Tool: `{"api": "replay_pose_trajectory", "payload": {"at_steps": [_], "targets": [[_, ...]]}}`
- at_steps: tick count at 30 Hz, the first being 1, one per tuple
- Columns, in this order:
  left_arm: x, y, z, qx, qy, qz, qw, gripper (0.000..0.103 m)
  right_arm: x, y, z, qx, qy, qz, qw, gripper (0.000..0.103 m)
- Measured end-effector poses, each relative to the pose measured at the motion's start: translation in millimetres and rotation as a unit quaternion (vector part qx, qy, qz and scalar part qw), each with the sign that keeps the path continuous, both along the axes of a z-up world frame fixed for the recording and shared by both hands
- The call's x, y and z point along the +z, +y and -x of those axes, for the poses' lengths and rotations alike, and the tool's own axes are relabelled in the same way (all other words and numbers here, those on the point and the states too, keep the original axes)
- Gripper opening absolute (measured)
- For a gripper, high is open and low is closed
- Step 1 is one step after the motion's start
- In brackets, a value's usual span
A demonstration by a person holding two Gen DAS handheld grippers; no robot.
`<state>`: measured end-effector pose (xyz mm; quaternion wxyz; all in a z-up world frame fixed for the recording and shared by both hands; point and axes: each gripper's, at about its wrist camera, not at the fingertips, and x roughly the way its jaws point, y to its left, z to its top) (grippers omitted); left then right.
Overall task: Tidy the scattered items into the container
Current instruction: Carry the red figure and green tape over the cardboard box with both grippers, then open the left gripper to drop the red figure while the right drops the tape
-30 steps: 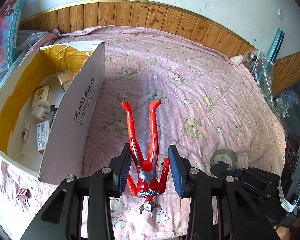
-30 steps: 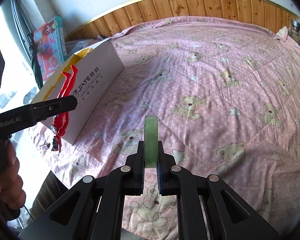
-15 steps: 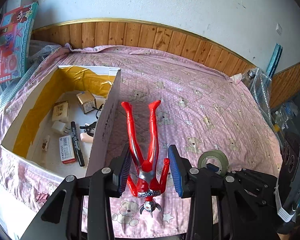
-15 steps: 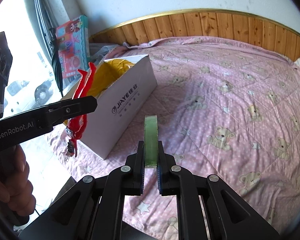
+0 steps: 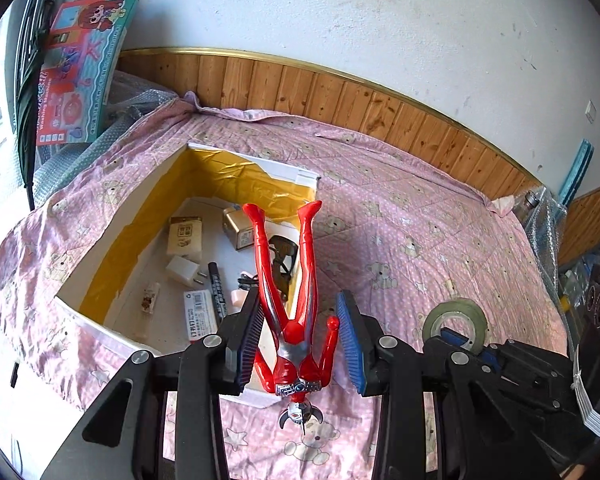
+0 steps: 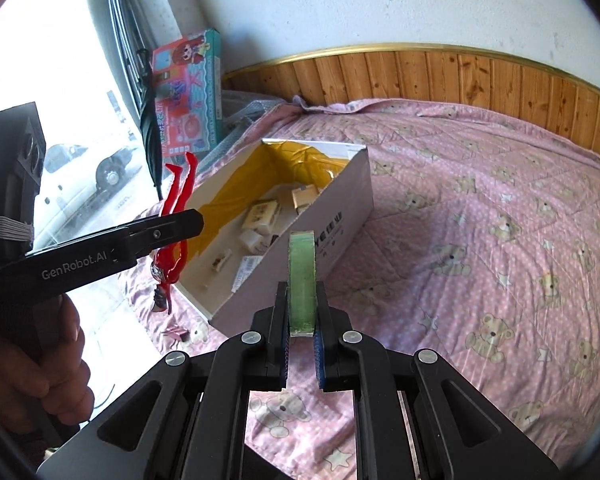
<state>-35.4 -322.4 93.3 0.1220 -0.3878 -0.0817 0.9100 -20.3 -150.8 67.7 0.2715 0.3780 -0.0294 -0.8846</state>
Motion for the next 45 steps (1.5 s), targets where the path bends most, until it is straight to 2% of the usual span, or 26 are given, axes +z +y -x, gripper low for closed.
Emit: {"api": "replay_pose_trajectory", "payload": {"at_steps": [11, 21, 36, 45], "targets": [[13.5, -49.5, 23.8, 0.047, 0.007, -0.001, 0.9989, 0.038, 27.9, -41.5, 28.6, 0.045, 0.023, -0.004, 0.999, 0.011], [17.0, -73.4, 46.0, 0.068, 0.006, 0.01, 0.9976, 0.038, 35.0, -76.5, 61.8, 0.08, 0.021, -0.004, 0.997, 0.011], [-29.0, -77.4, 84.5, 0.076, -0.074, 0.039, 0.9936, 0.039, 6.7, -128.3, 134.6, 0.129, -0.028, -0.046, 0.99, 0.011], [-47.9, -86.9, 96.6, 0.086, -0.113, 0.016, 0.9897, 0.039, -11.1, -164.4, 165.8, 0.17, -0.054, -0.089, 0.98, 0.011]]}}
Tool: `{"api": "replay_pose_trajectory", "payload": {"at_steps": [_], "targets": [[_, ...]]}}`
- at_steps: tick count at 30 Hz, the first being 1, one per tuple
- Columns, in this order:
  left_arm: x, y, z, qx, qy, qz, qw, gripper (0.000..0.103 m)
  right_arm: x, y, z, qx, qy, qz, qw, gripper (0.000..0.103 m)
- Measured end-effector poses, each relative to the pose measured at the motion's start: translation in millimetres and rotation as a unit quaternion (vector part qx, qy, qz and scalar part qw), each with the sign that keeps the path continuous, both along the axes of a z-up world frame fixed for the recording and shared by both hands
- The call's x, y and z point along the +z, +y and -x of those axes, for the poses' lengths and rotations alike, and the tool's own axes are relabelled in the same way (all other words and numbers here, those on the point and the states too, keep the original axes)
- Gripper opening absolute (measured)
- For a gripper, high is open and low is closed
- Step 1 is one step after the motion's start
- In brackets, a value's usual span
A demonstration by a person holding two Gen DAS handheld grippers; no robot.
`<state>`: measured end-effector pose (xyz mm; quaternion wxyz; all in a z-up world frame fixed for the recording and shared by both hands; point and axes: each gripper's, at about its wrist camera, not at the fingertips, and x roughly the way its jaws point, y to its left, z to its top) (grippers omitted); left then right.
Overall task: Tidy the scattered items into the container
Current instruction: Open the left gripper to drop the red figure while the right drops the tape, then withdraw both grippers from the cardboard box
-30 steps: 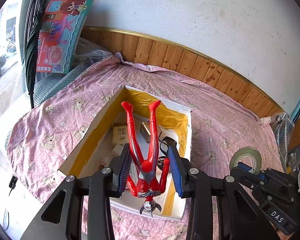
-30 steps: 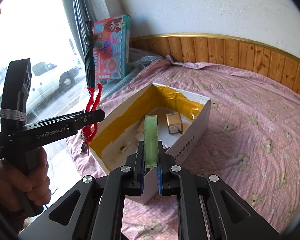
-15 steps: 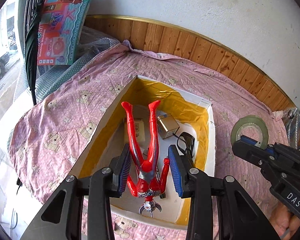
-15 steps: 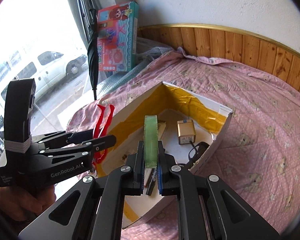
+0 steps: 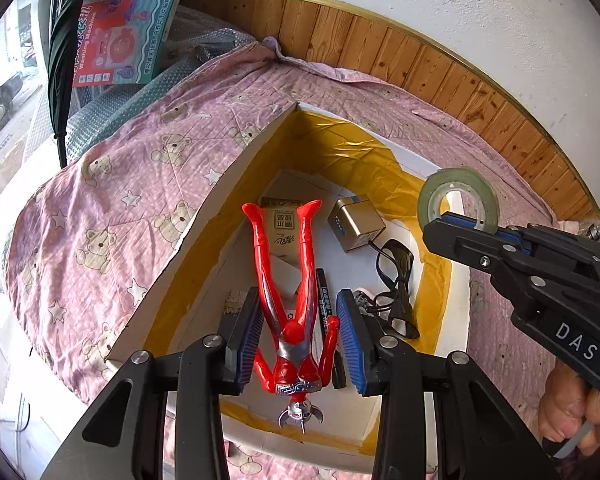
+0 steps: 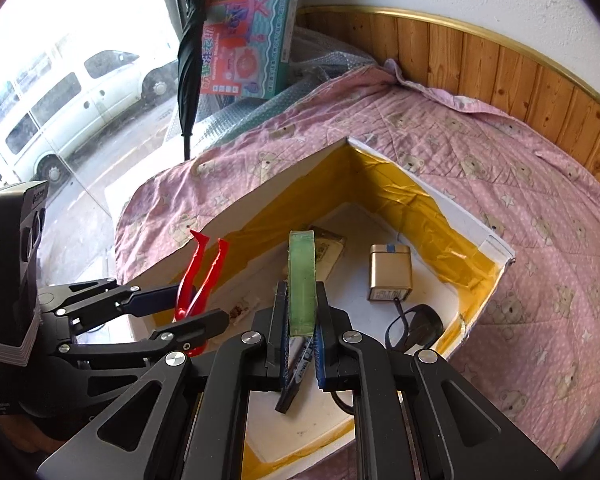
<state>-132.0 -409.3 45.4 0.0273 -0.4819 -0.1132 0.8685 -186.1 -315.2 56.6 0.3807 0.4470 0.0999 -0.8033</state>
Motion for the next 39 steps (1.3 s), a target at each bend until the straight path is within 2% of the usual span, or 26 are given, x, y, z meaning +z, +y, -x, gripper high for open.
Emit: {"api": "replay_pose_trajectory", "payload": {"at_steps": [6, 8, 9, 10, 11, 12, 13, 22, 30, 35, 39], "targets": [[-9.5, -1.1, 7.3, 0.007, -0.016, 0.002, 0.9999, 0.039, -14.7, -15.0, 17.9, 0.004, -0.008, -0.02, 1.0, 0.011], [-13.4, -3.4, 9.8, 0.012, -0.019, 0.003, 0.9997, 0.04, -18.2, -17.8, 23.3, 0.003, -0.001, -0.023, 1.0, 0.016], [-16.3, -3.9, 12.1, 0.013, -0.023, 0.006, 0.9996, 0.041, -20.6, -18.1, 26.2, -0.002, 0.004, -0.029, 1.0, 0.025], [-19.8, -4.6, 14.7, 0.011, -0.028, 0.006, 0.9995, 0.046, -21.6, -17.0, 28.4, -0.009, 0.009, -0.03, 0.999, 0.049], [-23.6, -4.9, 16.8, 0.006, -0.035, 0.003, 0.9994, 0.053, -22.2, -15.1, 30.3, -0.013, 0.01, -0.026, 1.0, 0.057], [-26.9, -6.1, 18.1, 0.007, -0.042, 0.005, 0.9991, 0.065, -22.3, -12.7, 31.9, -0.017, 0.008, -0.022, 1.0, 0.057], [-28.1, -8.3, 17.4, 0.014, -0.043, 0.011, 0.9989, 0.067, -21.9, -10.3, 32.8, -0.021, 0.008, -0.02, 1.0, 0.057], [-23.5, -21.5, 2.9, 0.025, -0.039, 0.0, 0.9989, 0.067, -14.0, -3.9, 23.3, -0.011, 0.014, -0.026, 0.999, 0.057], [-11.5, -11.4, -15.7, 0.015, -0.027, 0.003, 0.9995, 0.067, -8.8, -1.5, -6.9, 0.013, 0.046, -0.08, 0.996, 0.057], [-0.7, -7.4, -29.8, 0.013, -0.017, 0.007, 0.9997, 0.067, -2.2, 7.5, -35.8, 0.03, 0.082, -0.118, 0.989, 0.057], [10.6, -5.2, -42.7, 0.011, -0.006, 0.009, 0.9999, 0.067, -1.3, 18.5, -50.9, 0.042, 0.063, -0.126, 0.989, 0.057]]}}
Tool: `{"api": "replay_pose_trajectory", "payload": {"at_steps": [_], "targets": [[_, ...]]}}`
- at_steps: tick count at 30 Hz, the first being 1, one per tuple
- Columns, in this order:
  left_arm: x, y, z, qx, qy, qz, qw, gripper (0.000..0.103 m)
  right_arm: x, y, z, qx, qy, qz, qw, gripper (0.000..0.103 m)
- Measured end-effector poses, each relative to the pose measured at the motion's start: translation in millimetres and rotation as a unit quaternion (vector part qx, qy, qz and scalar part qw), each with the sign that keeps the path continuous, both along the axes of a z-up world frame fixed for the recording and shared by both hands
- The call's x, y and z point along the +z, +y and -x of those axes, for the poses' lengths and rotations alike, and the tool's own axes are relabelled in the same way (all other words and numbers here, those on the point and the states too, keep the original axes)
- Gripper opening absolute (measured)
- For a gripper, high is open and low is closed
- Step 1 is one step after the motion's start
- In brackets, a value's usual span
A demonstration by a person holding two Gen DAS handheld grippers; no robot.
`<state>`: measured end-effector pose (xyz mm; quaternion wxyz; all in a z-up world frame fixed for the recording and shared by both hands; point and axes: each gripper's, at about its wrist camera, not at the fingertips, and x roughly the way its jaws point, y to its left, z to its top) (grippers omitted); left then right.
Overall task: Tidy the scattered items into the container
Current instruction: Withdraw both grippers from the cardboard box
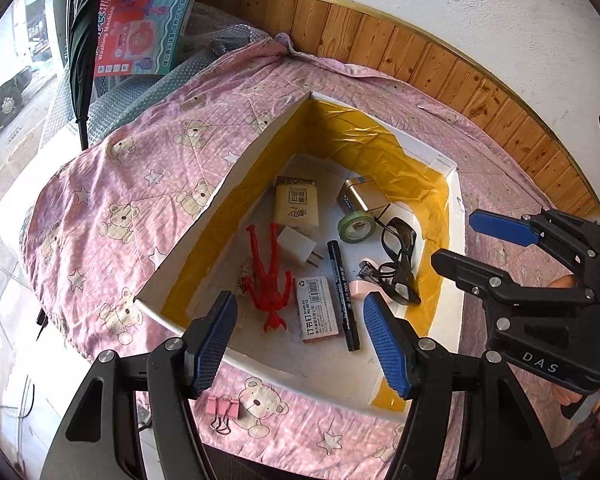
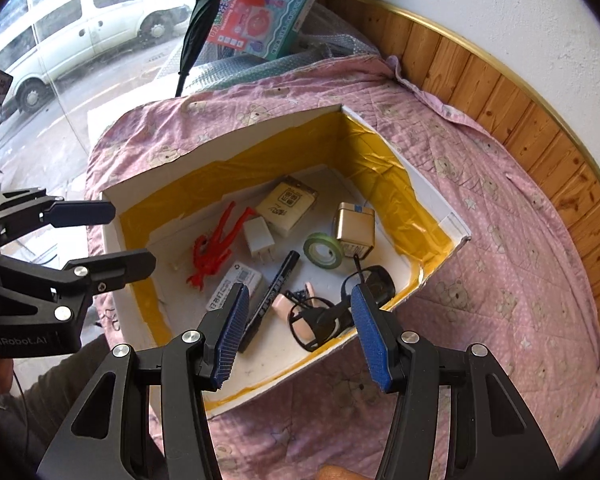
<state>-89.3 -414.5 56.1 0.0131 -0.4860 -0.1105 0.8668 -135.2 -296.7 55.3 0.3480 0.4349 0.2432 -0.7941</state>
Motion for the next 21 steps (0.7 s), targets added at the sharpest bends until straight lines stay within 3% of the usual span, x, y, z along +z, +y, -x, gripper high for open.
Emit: {"api": "replay_pose_trajectory", "payload": {"at_steps": [10, 21], "targets": [[27.5, 6.8, -37.1, -0.013, 0.03, 0.012, 0.9994, 0.068, 2.9, 17.7, -39.5, 0.02, -0.026, -0.019, 0.999, 0.057], [42.4, 17.0, -68.1, -0.023, 0.048, 0.014, 0.9985, 0.068, 10.7, 17.2, -69.6, 0.03, -0.019, -0.022, 0.999, 0.057]]}}
